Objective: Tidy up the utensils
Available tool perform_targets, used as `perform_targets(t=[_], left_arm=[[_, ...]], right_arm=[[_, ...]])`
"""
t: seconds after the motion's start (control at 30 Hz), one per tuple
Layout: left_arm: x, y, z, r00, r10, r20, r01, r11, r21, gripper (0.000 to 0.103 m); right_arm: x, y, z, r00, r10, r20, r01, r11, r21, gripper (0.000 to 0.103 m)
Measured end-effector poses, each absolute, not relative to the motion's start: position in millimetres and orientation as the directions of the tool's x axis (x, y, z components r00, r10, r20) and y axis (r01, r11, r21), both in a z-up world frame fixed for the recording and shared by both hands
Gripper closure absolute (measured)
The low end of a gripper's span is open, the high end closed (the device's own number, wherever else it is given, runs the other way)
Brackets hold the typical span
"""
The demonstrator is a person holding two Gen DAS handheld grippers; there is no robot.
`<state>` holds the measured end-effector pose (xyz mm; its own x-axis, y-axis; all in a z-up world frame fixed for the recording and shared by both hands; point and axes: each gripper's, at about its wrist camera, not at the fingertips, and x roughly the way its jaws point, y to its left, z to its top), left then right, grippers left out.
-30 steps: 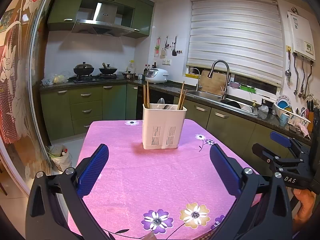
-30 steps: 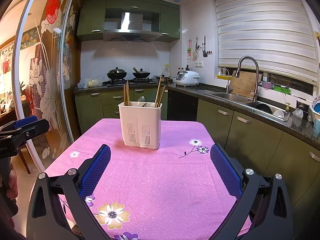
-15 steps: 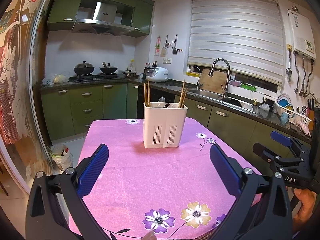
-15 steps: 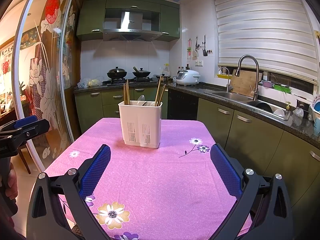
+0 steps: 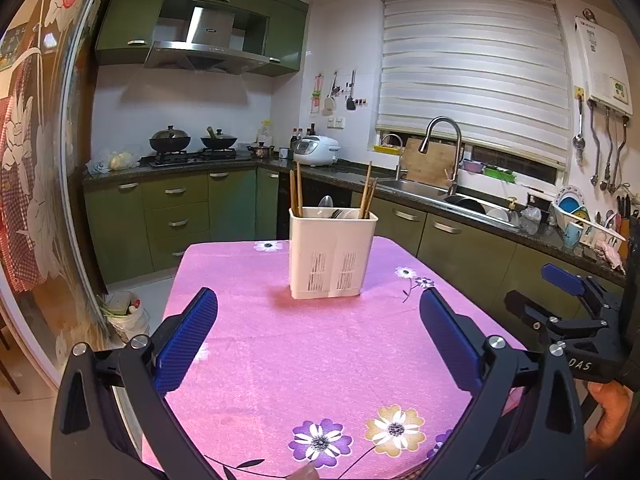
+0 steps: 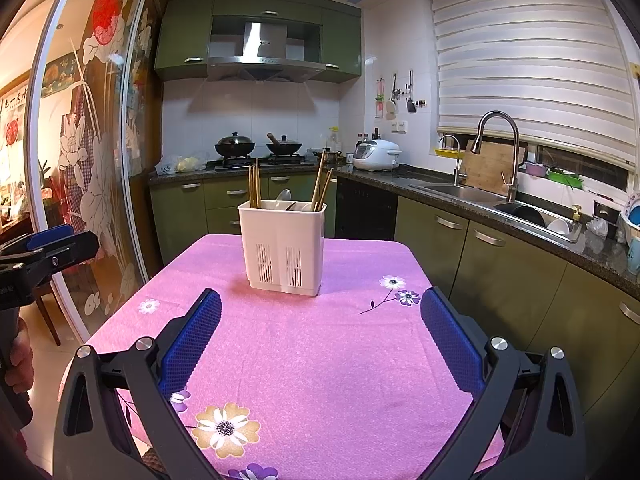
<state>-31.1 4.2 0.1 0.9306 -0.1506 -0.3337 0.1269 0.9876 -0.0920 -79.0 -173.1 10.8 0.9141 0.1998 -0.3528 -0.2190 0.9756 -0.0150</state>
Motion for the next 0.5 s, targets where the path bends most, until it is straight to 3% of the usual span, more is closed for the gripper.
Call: perform_targets(t=[0.5], left_arm=[[-28.4,4.6,-1.1,0.923,-0.143,-0.357,0.117,0.989,-0.093,0.007]], right_arm=[[-77.4,-172.1,8.0,0.912,0.202,-0.358,-0.221,0.975,-0.013,0.005]])
